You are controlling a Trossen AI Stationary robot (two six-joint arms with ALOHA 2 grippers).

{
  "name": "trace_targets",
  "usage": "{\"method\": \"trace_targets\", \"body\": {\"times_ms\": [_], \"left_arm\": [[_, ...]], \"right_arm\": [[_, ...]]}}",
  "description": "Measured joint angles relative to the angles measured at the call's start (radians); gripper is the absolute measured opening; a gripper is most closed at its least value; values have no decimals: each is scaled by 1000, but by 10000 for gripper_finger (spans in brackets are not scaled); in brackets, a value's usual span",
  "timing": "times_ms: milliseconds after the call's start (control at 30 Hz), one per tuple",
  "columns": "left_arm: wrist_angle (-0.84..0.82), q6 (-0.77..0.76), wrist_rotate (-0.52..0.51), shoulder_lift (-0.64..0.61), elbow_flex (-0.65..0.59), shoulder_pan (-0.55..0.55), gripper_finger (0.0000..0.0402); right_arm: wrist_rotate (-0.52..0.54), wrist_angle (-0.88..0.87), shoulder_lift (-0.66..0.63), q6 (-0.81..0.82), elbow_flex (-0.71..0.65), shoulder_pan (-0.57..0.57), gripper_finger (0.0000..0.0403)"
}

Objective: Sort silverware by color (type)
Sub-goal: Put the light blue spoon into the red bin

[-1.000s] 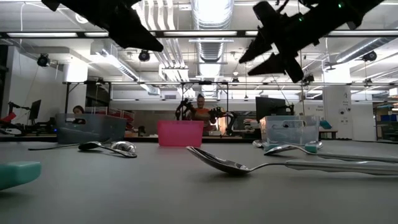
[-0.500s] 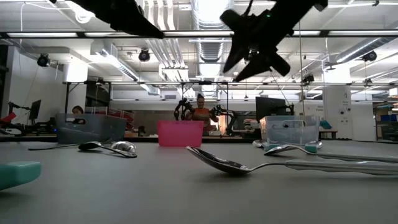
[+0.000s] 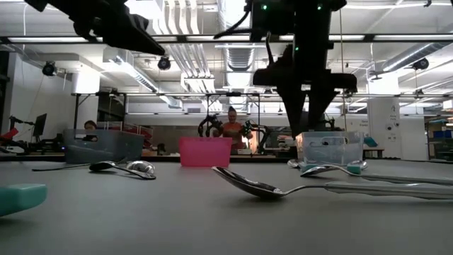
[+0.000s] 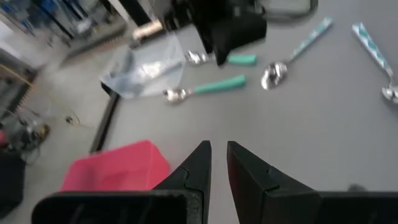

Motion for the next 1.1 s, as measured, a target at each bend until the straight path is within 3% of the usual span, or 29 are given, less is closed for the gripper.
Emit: {"method": "trace_targets", "body": {"times_ms": [467,833,1100], "left_arm": [[93,19,0,-233,-99,0,34],[98,27,0,-255,-112,0,34],[98,34,0,-253,-112,0,34]], "right_arm": [[3,46,105,-1,-40,-100,184],[28,135,148,0,-67,-114,182],[35,166,155,21,-76,-114,141]]}}
